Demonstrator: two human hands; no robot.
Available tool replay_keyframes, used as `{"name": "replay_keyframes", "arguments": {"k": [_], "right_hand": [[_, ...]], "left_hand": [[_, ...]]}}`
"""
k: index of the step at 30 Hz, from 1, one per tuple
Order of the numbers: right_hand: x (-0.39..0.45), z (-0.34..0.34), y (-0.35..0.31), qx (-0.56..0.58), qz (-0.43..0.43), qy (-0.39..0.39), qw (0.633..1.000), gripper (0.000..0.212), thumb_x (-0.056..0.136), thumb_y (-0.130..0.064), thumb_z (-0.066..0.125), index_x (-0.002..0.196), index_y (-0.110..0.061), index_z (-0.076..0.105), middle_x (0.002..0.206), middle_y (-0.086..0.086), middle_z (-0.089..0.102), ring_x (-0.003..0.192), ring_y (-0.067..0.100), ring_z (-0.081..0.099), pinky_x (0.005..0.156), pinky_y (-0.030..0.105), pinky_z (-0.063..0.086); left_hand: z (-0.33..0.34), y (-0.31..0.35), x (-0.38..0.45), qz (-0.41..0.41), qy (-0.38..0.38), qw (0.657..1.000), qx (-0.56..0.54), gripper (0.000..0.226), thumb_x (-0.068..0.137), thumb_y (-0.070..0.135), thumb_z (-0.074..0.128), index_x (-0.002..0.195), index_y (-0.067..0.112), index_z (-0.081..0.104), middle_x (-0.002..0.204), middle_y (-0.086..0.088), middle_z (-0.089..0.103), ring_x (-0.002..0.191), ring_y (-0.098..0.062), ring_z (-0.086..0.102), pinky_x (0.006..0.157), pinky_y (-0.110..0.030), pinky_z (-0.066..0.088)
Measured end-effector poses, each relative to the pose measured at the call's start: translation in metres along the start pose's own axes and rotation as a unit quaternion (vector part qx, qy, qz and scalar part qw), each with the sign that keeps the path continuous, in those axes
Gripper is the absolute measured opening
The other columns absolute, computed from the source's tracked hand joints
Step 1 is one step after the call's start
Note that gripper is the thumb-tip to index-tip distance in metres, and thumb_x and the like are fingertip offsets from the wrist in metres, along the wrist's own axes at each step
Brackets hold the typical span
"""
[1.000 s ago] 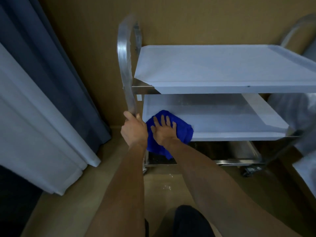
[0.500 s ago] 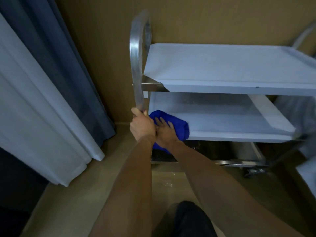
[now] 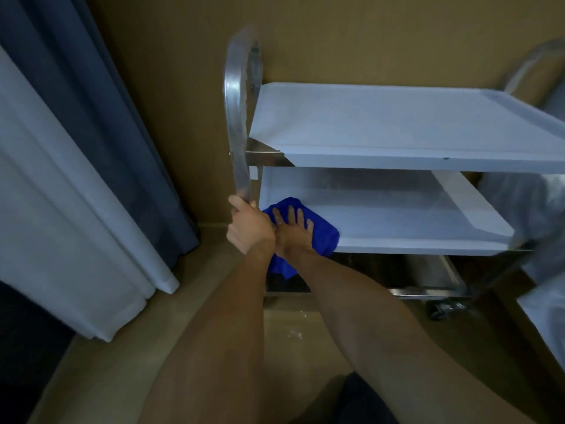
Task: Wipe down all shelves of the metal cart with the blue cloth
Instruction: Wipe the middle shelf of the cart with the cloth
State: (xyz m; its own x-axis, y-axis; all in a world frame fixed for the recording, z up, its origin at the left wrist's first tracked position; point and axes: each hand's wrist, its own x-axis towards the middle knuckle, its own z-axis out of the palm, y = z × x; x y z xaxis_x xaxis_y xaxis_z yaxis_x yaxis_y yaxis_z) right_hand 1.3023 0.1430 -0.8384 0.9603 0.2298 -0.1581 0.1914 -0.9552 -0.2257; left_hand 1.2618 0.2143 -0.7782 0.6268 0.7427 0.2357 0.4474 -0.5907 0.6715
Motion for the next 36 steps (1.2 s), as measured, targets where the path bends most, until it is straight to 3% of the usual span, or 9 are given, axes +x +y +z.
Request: {"name": "replay_keyframes", "arguments": {"k": [3, 7, 14, 19, 23, 25, 28, 31, 36], "right_hand": [[0.033, -0.004, 0.013, 0.021, 0.022, 0.010, 0.999, 0.058, 0.105, -0.050, 0.012, 0.159, -0.034, -0.003, 0.167, 0.009, -0.008, 0.152, 0.031, -0.009, 0.119, 0.054, -0.004], [0.054, -0.005, 0.024, 0.021, 0.028, 0.026, 0.999, 0.059, 0.104, -0.052, 0.012, 0.159, -0.033, -0.001, 0.167, 0.009, -0.004, 0.153, 0.031, -0.006, 0.120, 0.054, -0.003], [-0.029, 0.001, 0.081, 0.016, 0.034, 0.075, 0.996, 0.062, 0.103, -0.053, 0.009, 0.160, -0.028, 0.006, 0.167, 0.007, 0.000, 0.153, 0.028, -0.002, 0.122, 0.049, -0.002], [-0.068, -0.002, 0.139, -0.006, 0.077, 0.083, 0.993, 0.063, 0.103, -0.054, 0.009, 0.159, -0.028, 0.001, 0.167, 0.006, -0.005, 0.153, 0.028, -0.006, 0.122, 0.049, -0.004], [-0.057, -0.008, 0.130, 0.018, 0.097, 0.057, 0.994, 0.062, 0.103, -0.055, 0.008, 0.159, -0.029, 0.000, 0.167, 0.009, -0.008, 0.152, 0.032, -0.009, 0.120, 0.053, -0.007], [-0.045, -0.007, 0.120, 0.032, 0.112, 0.051, 0.992, 0.061, 0.103, -0.054, 0.008, 0.159, -0.030, -0.001, 0.166, 0.012, -0.009, 0.152, 0.036, -0.010, 0.118, 0.056, -0.008], [-0.022, -0.010, 0.113, 0.016, 0.129, 0.044, 0.991, 0.061, 0.103, -0.053, 0.008, 0.159, -0.030, -0.001, 0.165, 0.016, -0.008, 0.151, 0.039, -0.009, 0.119, 0.059, -0.006], [0.000, -0.016, 0.111, -0.007, 0.118, 0.036, 0.992, 0.062, 0.102, -0.052, 0.007, 0.159, -0.029, -0.001, 0.165, 0.019, -0.008, 0.151, 0.040, -0.008, 0.118, 0.060, -0.003], [0.030, -0.024, 0.120, 0.007, 0.097, 0.036, 0.995, 0.062, 0.102, -0.050, 0.011, 0.159, -0.028, 0.001, 0.165, 0.018, -0.008, 0.151, 0.039, -0.008, 0.118, 0.060, -0.002]], "left_hand": [[0.009, -0.001, 0.001, -0.001, 0.013, 1.000, 0.002, 0.021, 0.102, 0.031, 0.042, 0.111, 0.013, 0.037, 0.094, -0.011, 0.068, 0.082, -0.033, 0.069, 0.061, -0.034, 0.043], [0.017, -0.001, 0.003, -0.013, 0.019, 1.000, -0.001, 0.021, 0.102, 0.031, 0.043, 0.111, 0.014, 0.035, 0.095, -0.012, 0.068, 0.083, -0.033, 0.068, 0.070, -0.040, 0.055], [-0.001, 0.012, -0.009, -0.034, -0.006, 0.999, -0.002, 0.028, 0.104, 0.028, 0.041, 0.124, 0.010, 0.036, 0.108, -0.014, 0.066, 0.098, -0.035, 0.065, 0.072, -0.037, 0.042], [-0.004, 0.010, -0.010, -0.035, -0.017, 0.999, -0.022, 0.024, 0.104, 0.028, 0.040, 0.122, 0.012, 0.037, 0.109, -0.014, 0.065, 0.098, -0.036, 0.065, 0.076, -0.041, 0.047], [-0.005, 0.011, -0.009, -0.039, -0.016, 0.998, -0.041, 0.023, 0.103, 0.026, 0.041, 0.122, 0.013, 0.038, 0.109, -0.013, 0.064, 0.097, -0.033, 0.065, 0.073, -0.039, 0.045], [0.000, 0.011, -0.014, -0.049, -0.009, 0.998, -0.031, 0.033, 0.101, 0.022, 0.045, 0.130, 0.012, 0.035, 0.124, -0.017, 0.057, 0.111, -0.035, 0.059, 0.078, -0.040, 0.045], [0.024, 0.000, -0.050, 0.007, 0.016, 0.997, 0.075, 0.071, 0.093, 0.011, 0.052, 0.152, 0.006, 0.012, 0.158, -0.025, 0.015, 0.145, -0.039, 0.023, 0.111, -0.049, 0.035], [0.054, -0.019, -0.091, 0.149, -0.062, 0.971, 0.179, 0.080, 0.091, 0.003, 0.050, 0.155, 0.009, 0.002, 0.159, -0.028, -0.012, 0.149, -0.040, -0.004, 0.119, -0.050, 0.018], [0.083, -0.012, -0.080, 0.223, -0.183, 0.909, 0.300, 0.084, 0.082, 0.009, 0.070, 0.150, 0.002, 0.022, 0.156, -0.023, 0.020, 0.145, -0.038, 0.017, 0.118, -0.047, 0.025]]}}
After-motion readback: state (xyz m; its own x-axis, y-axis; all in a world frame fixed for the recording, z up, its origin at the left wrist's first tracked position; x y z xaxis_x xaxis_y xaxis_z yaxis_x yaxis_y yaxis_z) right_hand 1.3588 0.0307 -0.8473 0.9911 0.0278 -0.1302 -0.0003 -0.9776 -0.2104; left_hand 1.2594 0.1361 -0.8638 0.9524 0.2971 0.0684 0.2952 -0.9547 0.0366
